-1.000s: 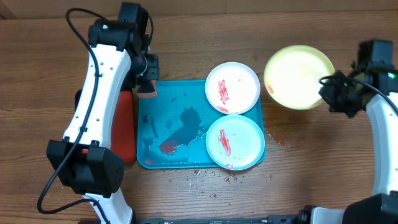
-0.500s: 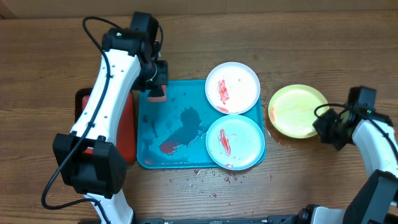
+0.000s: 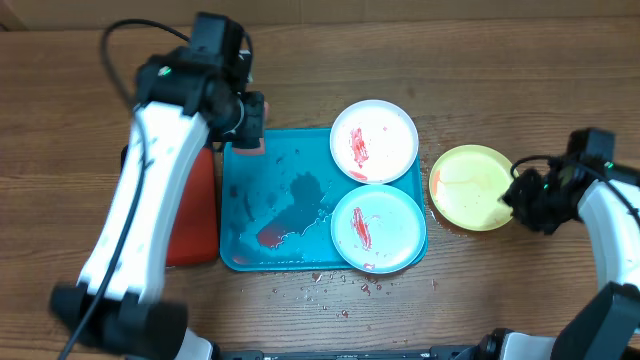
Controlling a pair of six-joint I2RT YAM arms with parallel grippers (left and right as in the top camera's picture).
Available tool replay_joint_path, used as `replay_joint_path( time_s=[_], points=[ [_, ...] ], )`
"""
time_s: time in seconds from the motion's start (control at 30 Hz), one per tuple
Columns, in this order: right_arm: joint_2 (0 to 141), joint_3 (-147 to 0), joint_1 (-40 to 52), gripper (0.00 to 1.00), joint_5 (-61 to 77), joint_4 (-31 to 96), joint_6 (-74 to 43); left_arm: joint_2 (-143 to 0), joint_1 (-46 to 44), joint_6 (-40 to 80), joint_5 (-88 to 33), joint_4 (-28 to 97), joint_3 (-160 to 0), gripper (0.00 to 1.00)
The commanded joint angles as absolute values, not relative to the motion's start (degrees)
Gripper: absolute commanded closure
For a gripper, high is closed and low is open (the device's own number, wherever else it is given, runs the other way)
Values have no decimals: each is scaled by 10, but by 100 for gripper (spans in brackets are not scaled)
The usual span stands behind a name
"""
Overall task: Clean dirty plates on tray and stack at the side
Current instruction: 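Release the yellow plate and move the right gripper back toward the tray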
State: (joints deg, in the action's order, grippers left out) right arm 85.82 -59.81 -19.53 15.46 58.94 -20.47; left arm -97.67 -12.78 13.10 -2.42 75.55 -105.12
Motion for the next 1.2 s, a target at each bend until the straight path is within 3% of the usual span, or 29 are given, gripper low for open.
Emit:
replay_joint_path(
  time_s=[0.0,0.23,0.53,0.9,1.17],
  points=[
    [815,-658,-171,63,242,626,-135,-909,-128,116,-30,774,-1056,96],
    [799,-648,-69,63,207,666,-118,-909,-128,116,-30,805,-1026,96],
    [808,-547,41,64,169,580,-141,-911,-128,116,-48,725,-904,96],
    [844,-483,74,66,142,473,-166,-911,-128,116,-50,663,-846,96],
    [890,-476,74,72,150,465,-167,-911,-128,116,-49,658,-846,96]
  ],
)
